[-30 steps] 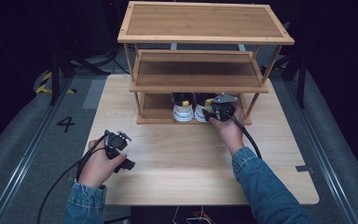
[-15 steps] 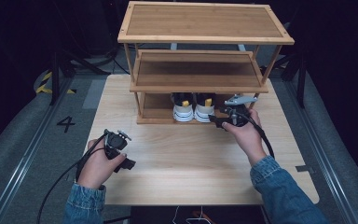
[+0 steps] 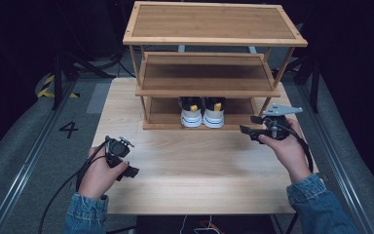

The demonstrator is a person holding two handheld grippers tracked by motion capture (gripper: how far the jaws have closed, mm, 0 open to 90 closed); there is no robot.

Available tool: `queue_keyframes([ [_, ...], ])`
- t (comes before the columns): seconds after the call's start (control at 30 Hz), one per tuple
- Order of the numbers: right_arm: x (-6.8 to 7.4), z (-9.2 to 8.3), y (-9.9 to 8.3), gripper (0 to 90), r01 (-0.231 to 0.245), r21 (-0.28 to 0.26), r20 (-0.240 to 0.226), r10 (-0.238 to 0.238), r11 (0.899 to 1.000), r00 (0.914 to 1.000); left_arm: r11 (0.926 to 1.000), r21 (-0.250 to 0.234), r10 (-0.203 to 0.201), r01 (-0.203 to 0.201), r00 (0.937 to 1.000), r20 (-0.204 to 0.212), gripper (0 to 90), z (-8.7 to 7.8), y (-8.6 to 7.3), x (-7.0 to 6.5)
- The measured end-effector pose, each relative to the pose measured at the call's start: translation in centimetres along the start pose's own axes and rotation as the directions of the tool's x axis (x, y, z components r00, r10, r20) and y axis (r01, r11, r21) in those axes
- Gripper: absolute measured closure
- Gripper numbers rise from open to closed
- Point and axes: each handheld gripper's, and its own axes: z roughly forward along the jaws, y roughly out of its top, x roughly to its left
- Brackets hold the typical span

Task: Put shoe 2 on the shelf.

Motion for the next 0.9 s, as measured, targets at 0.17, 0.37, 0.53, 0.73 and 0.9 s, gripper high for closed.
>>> queue_keyframes([
  [0.17,-1.7,-2.2,-1.1,39.1,0.0,0.006,-0.006,0.0,1.0,1.0,0.9997,-0.025,-0.001,0.001,1.0,-0.002,18.0,-0.2,0.0,0.4],
  [0.37,-3.5,-5.0,-3.3,32.9,-0.088,0.095,0.035,0.085,0.992,0.9958,0.9993,-0.036,0.002,-0.002,1.0,0.003,18.0,-0.1,0.2,0.7],
  [0.53,-4.6,-6.2,-5.8,20.0,-0.16,0.093,0.041,0.157,0.983,0.9868,0.9992,-0.039,0.004,-0.004,1.0,0.005,18.0,0.2,0.5,1.0],
  [0.73,-5.4,-5.8,-7.6,17.3,-0.113,0.181,0.06,0.104,0.977,0.9927,0.9992,-0.04,0.003,-0.002,1.0,0.008,18.0,0.6,0.7,1.3],
  [0.9,-6.1,-4.8,-9.4,17.9,-0.113,0.222,0.082,0.097,0.968,0.9919,0.9984,-0.054,-0.013,0.014,0.9998,0.015,18.0,1.0,0.5,1.9],
])
